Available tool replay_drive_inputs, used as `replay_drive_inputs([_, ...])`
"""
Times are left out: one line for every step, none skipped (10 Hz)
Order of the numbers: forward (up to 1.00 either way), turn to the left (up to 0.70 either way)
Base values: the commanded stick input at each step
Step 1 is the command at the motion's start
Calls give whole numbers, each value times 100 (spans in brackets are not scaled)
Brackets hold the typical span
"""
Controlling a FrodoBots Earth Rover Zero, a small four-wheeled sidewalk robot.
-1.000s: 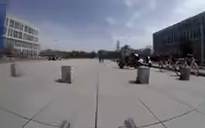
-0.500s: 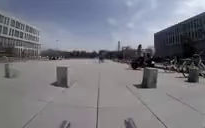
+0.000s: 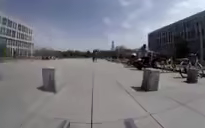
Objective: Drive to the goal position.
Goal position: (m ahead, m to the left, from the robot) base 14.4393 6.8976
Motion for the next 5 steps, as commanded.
replay_drive_inputs([70,0])
replay_drive_inputs([70,0])
replay_drive_inputs([70,0])
replay_drive_inputs([70,0])
replay_drive_inputs([70,0])
